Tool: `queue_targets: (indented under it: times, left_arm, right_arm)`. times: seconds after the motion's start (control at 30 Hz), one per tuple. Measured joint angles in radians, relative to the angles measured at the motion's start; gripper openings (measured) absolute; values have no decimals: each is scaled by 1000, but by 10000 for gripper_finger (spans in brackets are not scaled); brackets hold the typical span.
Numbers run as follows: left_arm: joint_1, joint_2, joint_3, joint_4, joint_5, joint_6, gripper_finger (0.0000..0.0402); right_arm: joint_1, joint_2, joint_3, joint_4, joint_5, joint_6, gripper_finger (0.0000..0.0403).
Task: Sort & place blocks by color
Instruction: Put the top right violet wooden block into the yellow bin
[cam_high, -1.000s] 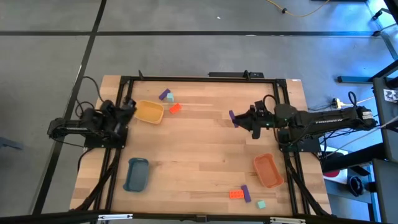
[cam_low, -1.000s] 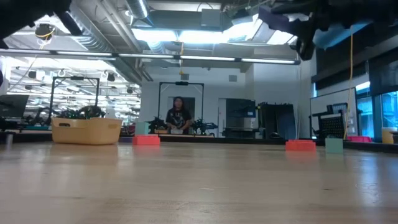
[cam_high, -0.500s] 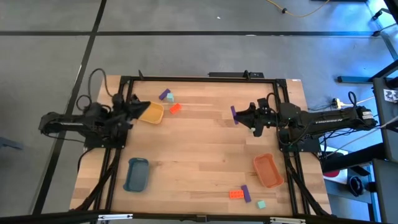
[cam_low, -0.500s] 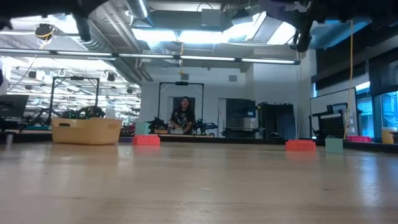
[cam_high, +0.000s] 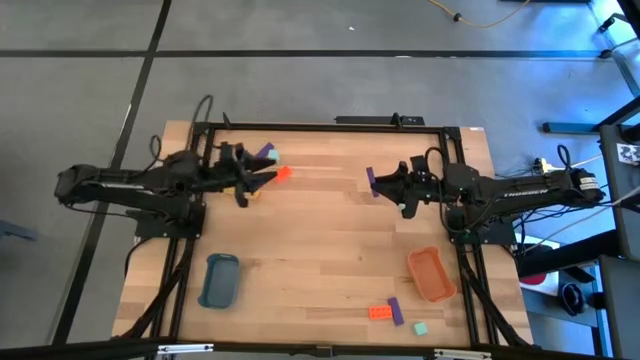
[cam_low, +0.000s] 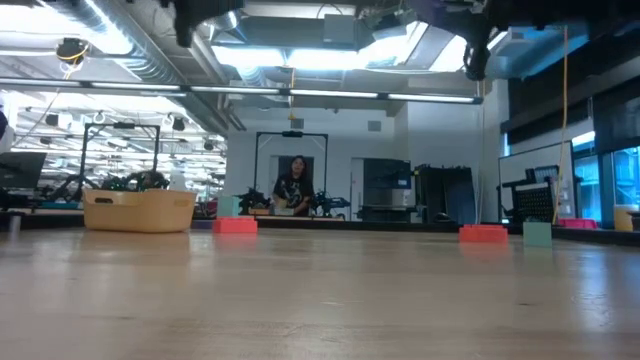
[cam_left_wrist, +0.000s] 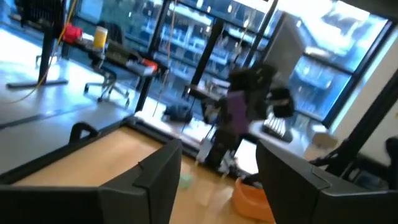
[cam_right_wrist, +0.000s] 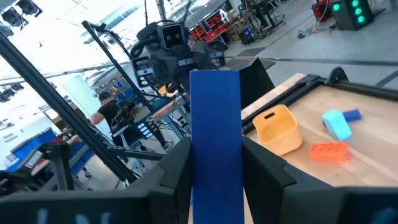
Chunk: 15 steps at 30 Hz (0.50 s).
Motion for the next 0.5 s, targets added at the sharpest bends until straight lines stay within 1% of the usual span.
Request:
queue_targets:
  times: [0.17,0.27,0.37,0.5]
  left_arm:
    - [15,128,66,19,93,11,206]
    - [7,210,104,31,116,43,207]
    - [-6,299,141,118,139,95,205]
    - [-28,428,188,208,144,142,206]
  right_arm:
    - [0,67,72,2,-5,-54,109]
    - [0,107,108,1,-9,-70,109]
    - [7,155,143,1,-9,-79,109]
    - [24,230,194,2,-11,-97,109]
